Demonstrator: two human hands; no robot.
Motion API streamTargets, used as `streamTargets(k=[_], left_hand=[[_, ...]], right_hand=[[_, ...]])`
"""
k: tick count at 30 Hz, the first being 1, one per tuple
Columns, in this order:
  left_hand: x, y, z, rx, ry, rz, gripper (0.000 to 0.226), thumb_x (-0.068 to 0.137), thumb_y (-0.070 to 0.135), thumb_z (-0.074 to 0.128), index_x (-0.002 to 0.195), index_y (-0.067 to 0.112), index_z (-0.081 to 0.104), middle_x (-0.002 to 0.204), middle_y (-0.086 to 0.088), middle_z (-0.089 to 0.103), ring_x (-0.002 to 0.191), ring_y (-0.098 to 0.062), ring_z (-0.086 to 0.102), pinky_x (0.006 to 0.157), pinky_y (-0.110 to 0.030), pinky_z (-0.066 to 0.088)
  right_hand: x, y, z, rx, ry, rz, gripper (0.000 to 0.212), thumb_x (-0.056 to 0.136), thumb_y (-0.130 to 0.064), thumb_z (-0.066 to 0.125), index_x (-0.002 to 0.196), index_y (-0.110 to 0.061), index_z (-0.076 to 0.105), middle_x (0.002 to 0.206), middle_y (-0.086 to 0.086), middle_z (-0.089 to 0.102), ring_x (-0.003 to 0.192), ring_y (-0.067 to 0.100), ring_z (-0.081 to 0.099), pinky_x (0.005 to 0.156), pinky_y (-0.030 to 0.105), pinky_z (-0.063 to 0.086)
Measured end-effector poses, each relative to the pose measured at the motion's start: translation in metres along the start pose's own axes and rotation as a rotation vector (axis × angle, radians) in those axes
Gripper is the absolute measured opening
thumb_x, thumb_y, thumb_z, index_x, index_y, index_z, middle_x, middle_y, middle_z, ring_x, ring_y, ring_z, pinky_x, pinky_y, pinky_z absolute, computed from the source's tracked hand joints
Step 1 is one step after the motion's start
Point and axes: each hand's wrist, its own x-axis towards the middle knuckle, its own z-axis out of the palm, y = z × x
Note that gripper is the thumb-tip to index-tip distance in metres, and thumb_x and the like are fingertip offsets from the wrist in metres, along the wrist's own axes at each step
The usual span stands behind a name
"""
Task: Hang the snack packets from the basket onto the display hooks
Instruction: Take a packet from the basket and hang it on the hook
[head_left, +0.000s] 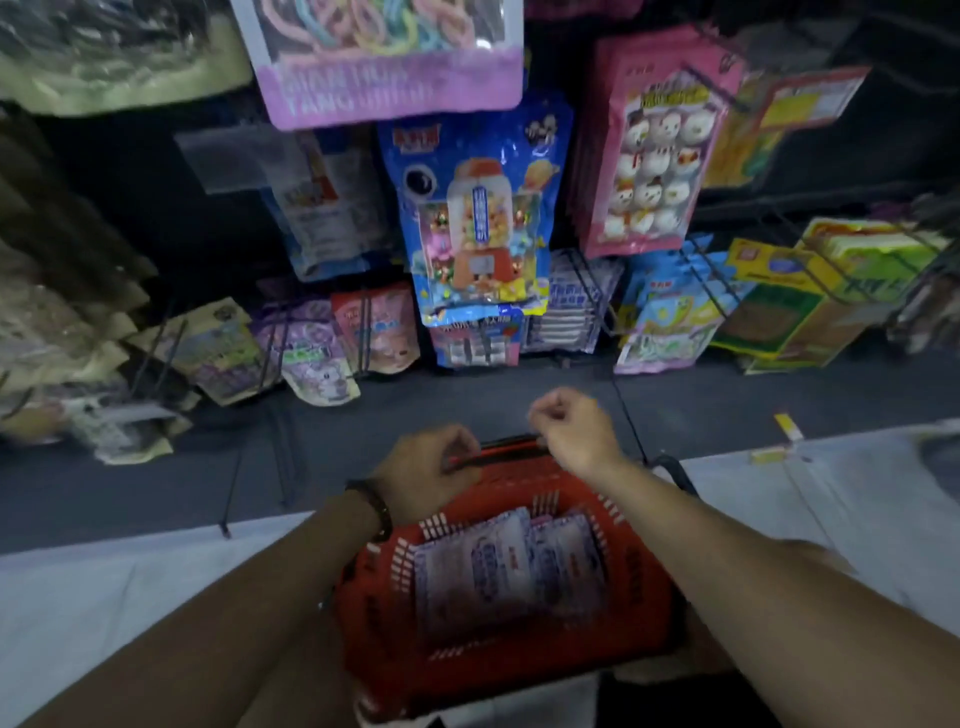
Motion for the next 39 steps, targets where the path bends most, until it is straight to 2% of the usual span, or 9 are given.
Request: streamTargets(k=[3,7,10,18,21,24,29,36,39], left_hand=[[-0.012,-0.028,0.031,0.078,-0.167,-0.050,0.018,0.094,0.034,0.077,0.108,0.023,0.075,0.108,0.008,0.074,0.092,-0.006,0.067,0.087,-0.022,0.052],[-0.026,-0.059,0.063,0.078,-0.211,-0.162,0.011,0.099,0.028,0.073,0.109,0.024,0.074,0.112,0.002,0.078,0.103,-0.013,0.070,0.090,-0.025,0.051],[-0.028,-0.071,0.080,0.141,-0.360,-0.103,0.022,0.097,0.037,0.067,0.117,0.027,0.071,0.120,0.003,0.076,0.107,-0.011,0.069,0.088,-0.025,0.050],[-0.001,-0.080,0.097,0.067,-0.463,-0.061,0.025,0.102,0.036,0.069,0.123,0.023,0.071,0.121,0.002,0.073,0.104,-0.012,0.066,0.090,-0.023,0.049],[0.006,-0.092,0.097,0.137,-0.531,-0.141,0.030,0.102,0.042,0.067,0.127,0.026,0.069,0.125,0.004,0.072,0.109,-0.016,0.068,0.092,-0.029,0.053],[0.011,-0.095,0.101,0.169,-0.521,-0.193,0.031,0.103,0.038,0.066,0.131,0.025,0.067,0.132,0.001,0.070,0.113,-0.018,0.067,0.092,-0.029,0.052],[0.010,-0.086,0.108,0.142,-0.527,-0.167,0.032,0.106,0.037,0.061,0.132,0.018,0.066,0.136,-0.001,0.065,0.112,-0.020,0.065,0.089,-0.030,0.051],[0.007,-0.095,0.099,0.110,-0.483,-0.255,0.025,0.105,0.038,0.064,0.126,0.026,0.070,0.127,0.000,0.073,0.102,-0.015,0.065,0.085,-0.029,0.051],[0.004,-0.099,0.092,0.100,-0.395,-0.334,0.025,0.102,0.040,0.066,0.123,0.028,0.069,0.126,-0.003,0.073,0.111,-0.023,0.068,0.093,-0.034,0.054]], right_hand=[[-0.015,0.066,0.030,-0.187,-0.245,0.202,0.021,0.090,-0.032,0.076,0.074,-0.018,0.075,0.068,-0.005,0.072,0.069,0.018,0.069,0.076,0.038,0.059],[-0.040,0.119,0.060,-0.351,-0.427,0.434,0.052,0.084,-0.053,0.062,0.097,-0.007,0.083,0.101,0.015,0.079,0.102,0.031,0.076,0.090,0.039,0.057],[-0.048,0.149,0.079,-0.369,-0.447,0.555,0.029,0.097,-0.032,0.068,0.085,-0.006,0.072,0.101,0.019,0.071,0.103,0.032,0.074,0.085,0.036,0.058],[-0.045,0.196,0.120,-0.572,-0.501,0.544,0.075,0.096,-0.044,0.065,0.161,-0.016,0.040,0.168,0.019,0.033,0.158,0.037,0.026,0.132,0.051,0.017],[-0.051,0.181,0.127,-0.532,-0.408,0.543,0.052,0.100,-0.033,0.063,0.148,-0.015,0.055,0.151,0.016,0.055,0.144,0.035,0.046,0.125,0.047,0.033],[-0.048,0.175,0.136,-0.394,-0.380,0.625,0.026,0.098,-0.016,0.065,0.121,-0.005,0.069,0.113,0.014,0.071,0.106,0.030,0.067,0.088,0.038,0.056],[-0.044,0.185,0.154,-0.063,-0.395,0.713,0.010,0.097,-0.016,0.071,0.105,-0.011,0.072,0.108,0.018,0.076,0.099,0.035,0.074,0.089,0.055,0.064],[-0.043,0.161,0.136,0.100,-0.323,0.639,0.034,0.109,-0.010,0.051,0.138,-0.002,0.064,0.121,0.020,0.067,0.119,0.041,0.065,0.104,0.041,0.054],[-0.042,0.153,0.115,0.215,-0.293,0.520,0.030,0.101,0.004,0.056,0.086,-0.014,0.073,0.077,0.011,0.062,0.066,0.024,0.062,0.060,0.032,0.050]])
